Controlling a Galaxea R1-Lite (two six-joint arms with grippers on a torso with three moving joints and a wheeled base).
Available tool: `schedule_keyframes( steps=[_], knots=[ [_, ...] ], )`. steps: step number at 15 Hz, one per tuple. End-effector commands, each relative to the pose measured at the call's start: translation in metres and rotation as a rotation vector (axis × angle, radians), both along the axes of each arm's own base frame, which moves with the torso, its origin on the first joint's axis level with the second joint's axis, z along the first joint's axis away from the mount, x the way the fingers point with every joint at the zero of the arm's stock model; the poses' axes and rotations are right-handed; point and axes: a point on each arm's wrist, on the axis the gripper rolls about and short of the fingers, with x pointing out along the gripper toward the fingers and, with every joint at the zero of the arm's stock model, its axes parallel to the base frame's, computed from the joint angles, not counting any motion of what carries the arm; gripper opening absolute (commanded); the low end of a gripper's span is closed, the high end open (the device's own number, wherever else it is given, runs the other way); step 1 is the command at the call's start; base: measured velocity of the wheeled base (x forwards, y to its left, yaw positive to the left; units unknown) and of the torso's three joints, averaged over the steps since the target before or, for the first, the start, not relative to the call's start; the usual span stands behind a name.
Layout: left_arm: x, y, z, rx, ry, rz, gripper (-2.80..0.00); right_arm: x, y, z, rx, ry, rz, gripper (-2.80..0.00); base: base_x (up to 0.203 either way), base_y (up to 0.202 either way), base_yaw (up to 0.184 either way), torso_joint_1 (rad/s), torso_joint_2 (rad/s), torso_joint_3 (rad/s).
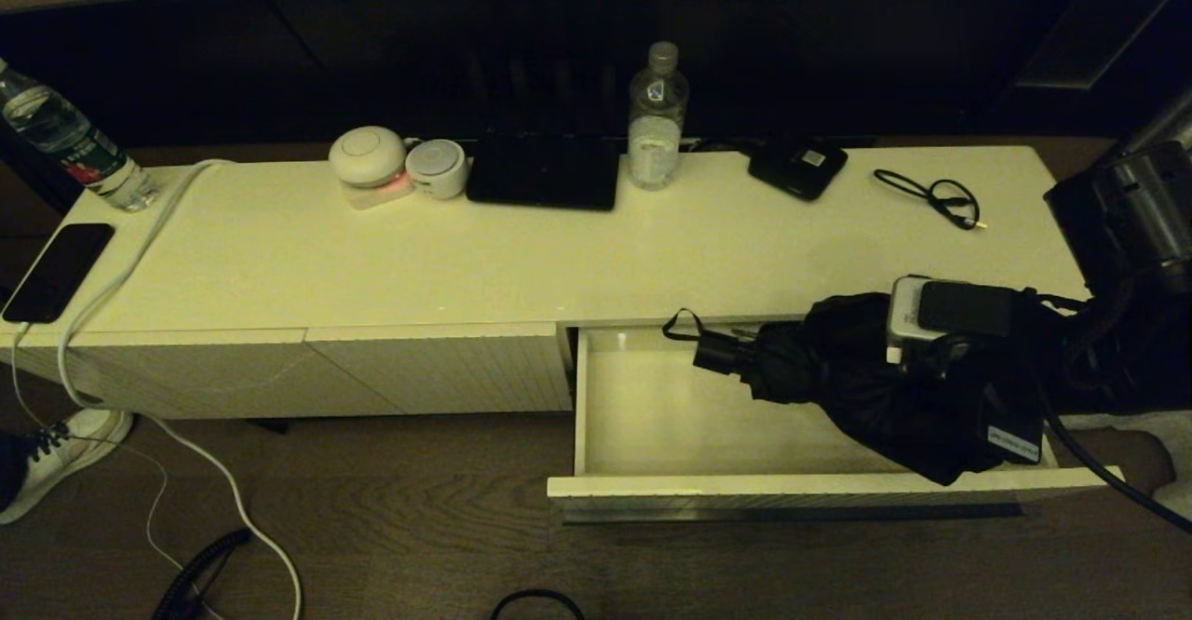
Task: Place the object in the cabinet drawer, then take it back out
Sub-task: Take the umbrella out of the drawer and put it on the table
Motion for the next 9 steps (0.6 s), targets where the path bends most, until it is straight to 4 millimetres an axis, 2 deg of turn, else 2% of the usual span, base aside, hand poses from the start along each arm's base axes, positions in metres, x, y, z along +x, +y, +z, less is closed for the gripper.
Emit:
schedule_keyframes(
  steps=[1,4,9],
  knots=[
    [0.0,0.0,0.0,-0.001,0.0,0.001,-2.8,-0.003,0.004,0.01,0.032,-0.042,-0.059,-2.8,0.0,0.0,0.0,0.0,0.0,0.0],
    [0.0,0.0,0.0,-0.001,-0.002,0.001,-2.8,-0.001,0.028,0.021,0.164,-0.053,-0.163,-2.8,0.0,0.0,0.0,0.0,0.0,0.0],
    [0.0,0.0,0.0,-0.001,-0.002,0.001,-2.8,0.025,0.088,0.029,0.393,-0.051,-0.366,-2.8,0.0,0.0,0.0,0.0,0.0,0.0]
  ],
)
